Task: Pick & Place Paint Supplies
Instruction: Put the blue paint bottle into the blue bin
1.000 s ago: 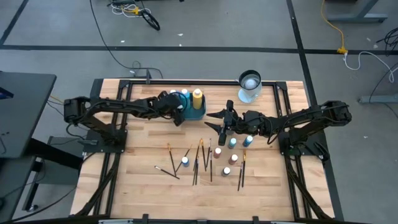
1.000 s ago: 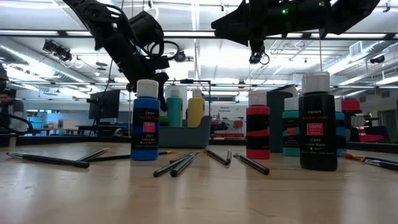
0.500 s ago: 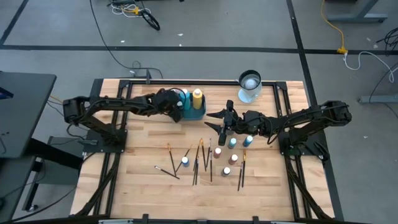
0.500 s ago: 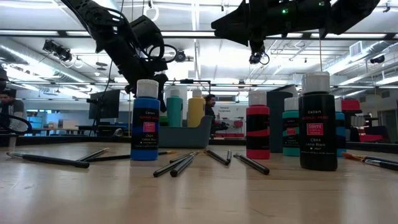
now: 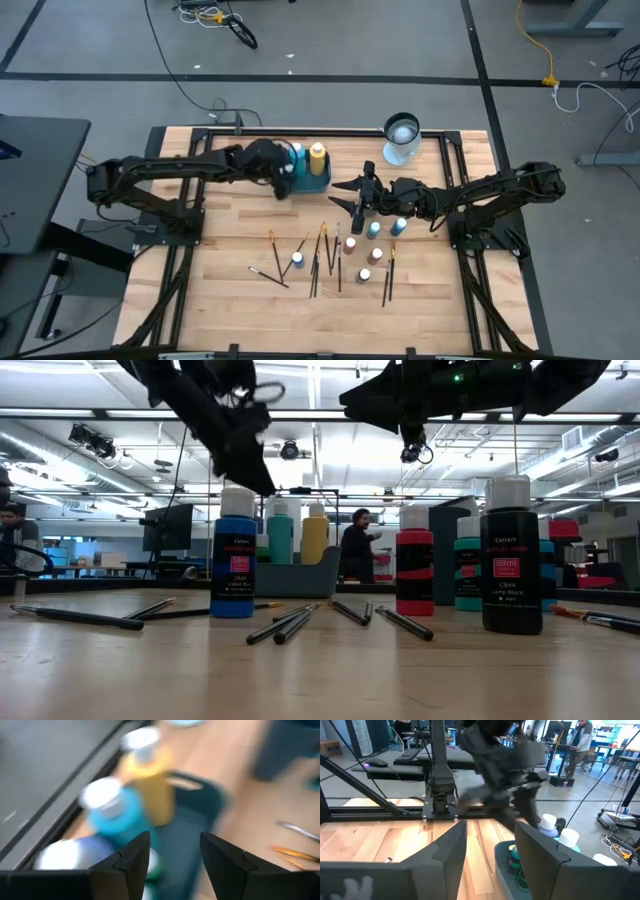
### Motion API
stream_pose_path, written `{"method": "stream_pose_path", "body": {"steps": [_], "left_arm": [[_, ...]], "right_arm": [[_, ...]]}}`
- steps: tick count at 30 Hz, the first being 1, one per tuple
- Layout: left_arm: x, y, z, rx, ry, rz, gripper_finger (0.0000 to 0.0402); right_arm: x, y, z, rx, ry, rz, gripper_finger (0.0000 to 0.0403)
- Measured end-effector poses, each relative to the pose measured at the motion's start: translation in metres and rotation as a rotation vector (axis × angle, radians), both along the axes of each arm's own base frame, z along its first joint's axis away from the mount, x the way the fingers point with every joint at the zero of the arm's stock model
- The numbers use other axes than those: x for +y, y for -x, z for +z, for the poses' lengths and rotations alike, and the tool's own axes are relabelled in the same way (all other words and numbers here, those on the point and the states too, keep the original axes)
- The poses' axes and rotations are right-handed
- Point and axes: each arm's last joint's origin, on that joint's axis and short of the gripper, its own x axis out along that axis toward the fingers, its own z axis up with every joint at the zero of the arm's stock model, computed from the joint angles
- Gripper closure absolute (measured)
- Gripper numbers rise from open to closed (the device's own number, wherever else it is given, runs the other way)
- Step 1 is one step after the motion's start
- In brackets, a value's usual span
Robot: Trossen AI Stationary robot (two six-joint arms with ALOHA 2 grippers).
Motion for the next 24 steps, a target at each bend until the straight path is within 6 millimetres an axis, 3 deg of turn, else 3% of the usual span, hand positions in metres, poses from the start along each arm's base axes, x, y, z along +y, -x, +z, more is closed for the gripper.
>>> {"method": "stream_pose_path", "body": {"steps": [7,11,16,24], "left_arm": [[-0.045,-0.008,0.004,-0.041,0.139,-0.383,0.0218],[-0.077,-0.011,0.002,-0.029,0.159,-0.511,0.0216],[-0.109,-0.011,0.002,-0.019,0.128,-0.562,0.0213],[-0.144,-0.009,0.006,-0.082,0.133,-0.561,0.0213]], "right_arm": [[0.000,0.000,0.000,-0.003,0.000,0.000,0.0233],[0.000,0.000,0.000,-0.003,0.000,0.000,0.0233],[0.000,0.000,0.000,-0.003,0.000,0.000,0.0233],[0.000,0.000,0.000,-0.004,0.000,0.000,0.0233]]}}
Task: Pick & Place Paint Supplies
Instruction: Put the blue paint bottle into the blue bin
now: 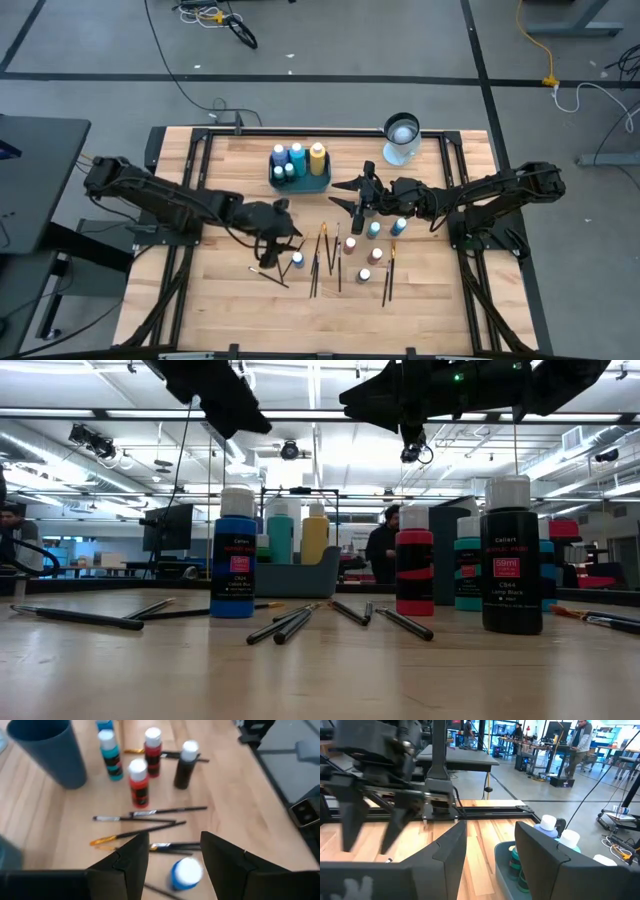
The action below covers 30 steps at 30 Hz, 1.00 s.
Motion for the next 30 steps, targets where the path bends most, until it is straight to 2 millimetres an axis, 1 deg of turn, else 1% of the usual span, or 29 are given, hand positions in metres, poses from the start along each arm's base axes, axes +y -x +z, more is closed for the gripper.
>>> {"method": "stream_pose_path", "body": {"steps": [4,8,14,18,20,23,27,30], "left_arm": [[-0.012,0.002,-0.001,-0.038,0.008,-0.009,0.0213],[-0.018,0.006,-0.018,-0.079,0.013,0.005,0.0218],[-0.017,0.016,-0.046,-0.078,0.060,0.034,0.0220],[-0.014,0.023,-0.063,-0.088,0.068,0.038,0.0220],[-0.014,0.025,-0.067,-0.115,0.076,0.038,0.0219],[-0.014,0.026,-0.068,-0.174,0.096,0.022,0.0214],[-0.014,0.025,-0.081,-0.150,0.074,0.027,0.0200],[-0.016,0.018,-0.090,-0.145,0.059,0.015,0.0185]], "right_arm": [[0.001,0.000,0.000,0.000,0.000,0.003,0.0233],[0.001,0.000,-0.001,0.001,-0.030,0.006,0.0233],[0.002,0.000,-0.004,0.025,-0.058,0.007,0.0233],[0.002,0.000,-0.006,0.032,-0.114,0.005,0.0233],[0.002,0.000,-0.007,0.042,-0.133,0.006,0.0233],[0.003,0.000,-0.009,0.059,-0.161,0.035,0.0233],[0.003,0.000,-0.010,0.066,-0.181,0.066,0.0233],[0.004,0.000,-0.010,0.071,-0.181,0.068,0.0233]]}}
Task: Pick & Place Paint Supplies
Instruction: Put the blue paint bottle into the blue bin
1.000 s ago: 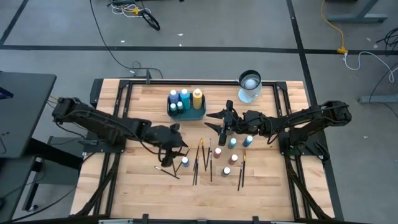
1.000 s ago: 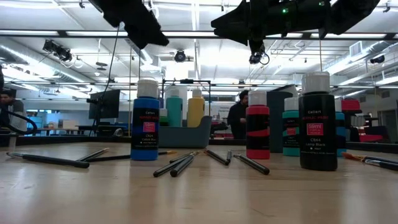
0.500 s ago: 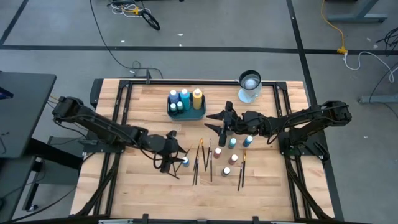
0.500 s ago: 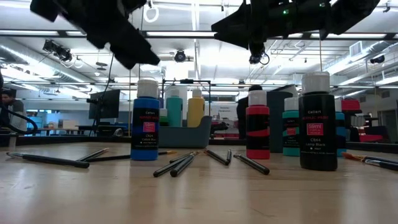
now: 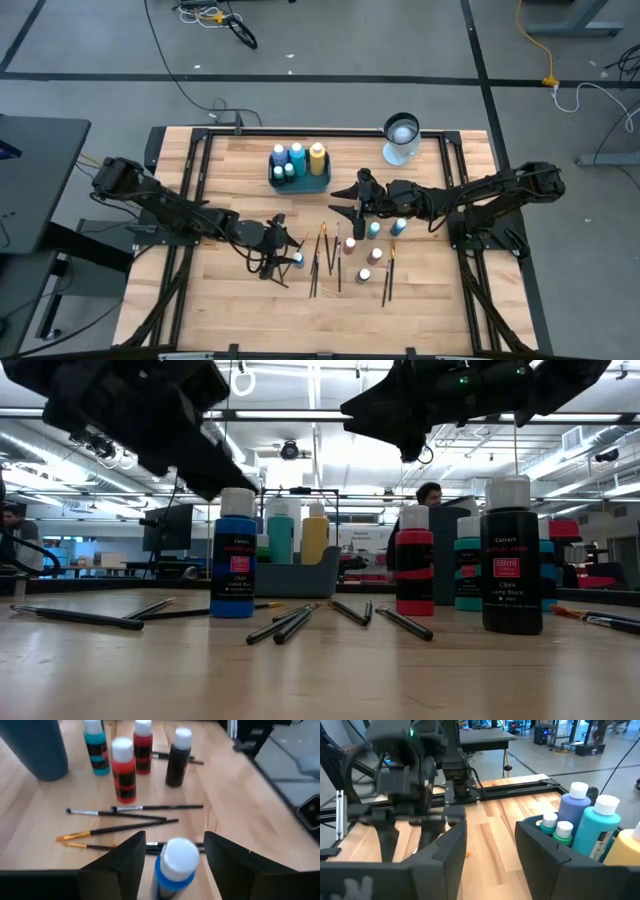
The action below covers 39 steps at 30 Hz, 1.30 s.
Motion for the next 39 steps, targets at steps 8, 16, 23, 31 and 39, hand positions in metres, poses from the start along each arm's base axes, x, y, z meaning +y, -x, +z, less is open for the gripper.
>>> {"method": "stream_pose_path", "body": {"steps": [8,16,23,31,39], "left_arm": [[-0.001,-0.004,-0.011,0.024,-0.043,0.007,0.0164],[-0.001,-0.004,-0.010,0.020,-0.039,0.002,0.0208],[0.002,-0.008,-0.001,-0.076,-0.037,0.067,0.0277],[0.034,-0.017,0.038,-0.228,-0.223,0.402,0.0266],[0.096,-0.028,0.058,-0.254,-0.271,0.674,0.0274]], "right_arm": [[0.000,0.000,-0.001,0.010,0.003,0.000,0.0233],[0.000,0.000,-0.001,0.010,0.003,0.000,0.0233],[0.000,0.000,-0.001,0.010,0.004,0.000,0.0233],[0.000,0.000,-0.001,0.010,0.005,0.000,0.0233],[0.000,0.000,-0.001,0.010,0.010,0.001,0.0233]]}}
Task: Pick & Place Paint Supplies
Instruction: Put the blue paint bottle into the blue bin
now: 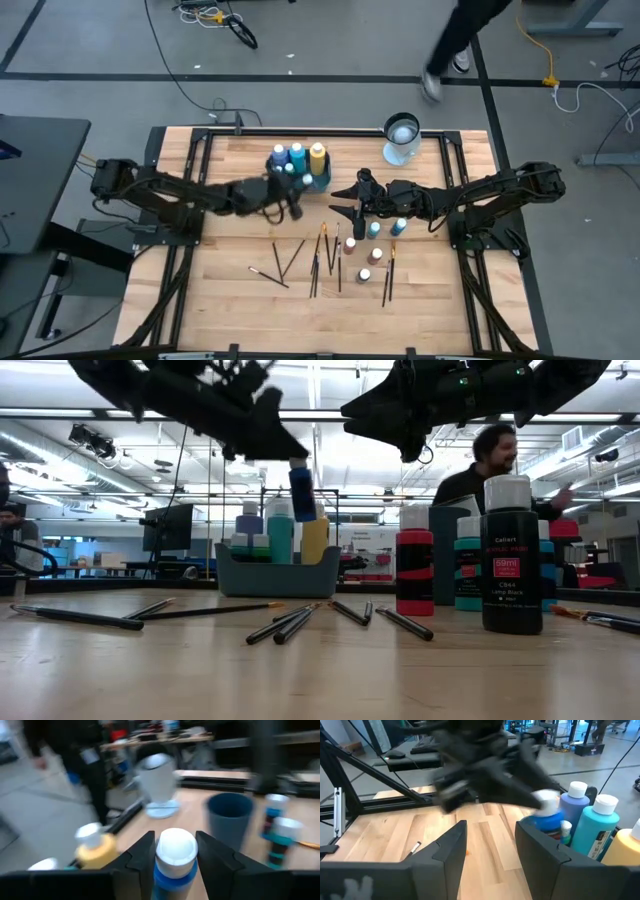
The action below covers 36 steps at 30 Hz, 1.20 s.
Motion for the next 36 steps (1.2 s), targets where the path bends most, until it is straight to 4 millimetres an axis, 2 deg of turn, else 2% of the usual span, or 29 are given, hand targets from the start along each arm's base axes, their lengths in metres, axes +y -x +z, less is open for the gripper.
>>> {"method": "stream_pose_path", "body": {"steps": [5,10,16,21,24,29,32,36], "left_arm": [[0.032,0.006,-0.008,0.014,0.099,0.134,0.0267],[0.044,0.009,-0.013,0.061,0.122,0.156,0.0254],[0.048,0.010,-0.013,0.051,0.143,0.161,0.0275],[0.048,0.010,-0.016,0.060,0.163,0.168,0.0260],[0.049,0.006,-0.026,0.087,0.169,0.192,0.0255],[0.053,-0.006,-0.049,0.125,0.137,0.229,0.0273],[0.054,-0.008,-0.052,0.112,0.127,0.267,0.0274],[0.055,-0.007,-0.054,0.096,0.161,0.292,0.0253]], "right_arm": [[0.000,0.000,0.000,0.001,0.001,0.006,0.0233],[0.000,0.000,0.000,0.002,0.016,0.008,0.0233],[0.000,0.000,0.000,0.003,0.017,0.008,0.0233],[0.000,0.000,0.000,0.003,0.017,0.008,0.0233],[0.000,0.000,0.000,0.002,0.016,0.008,0.0233],[0.000,0.000,0.001,-0.010,0.015,0.008,0.0233],[0.000,0.000,0.001,-0.012,0.015,0.009,0.0233],[0.000,0.000,0.002,-0.013,0.023,0.010,0.0233]]}}
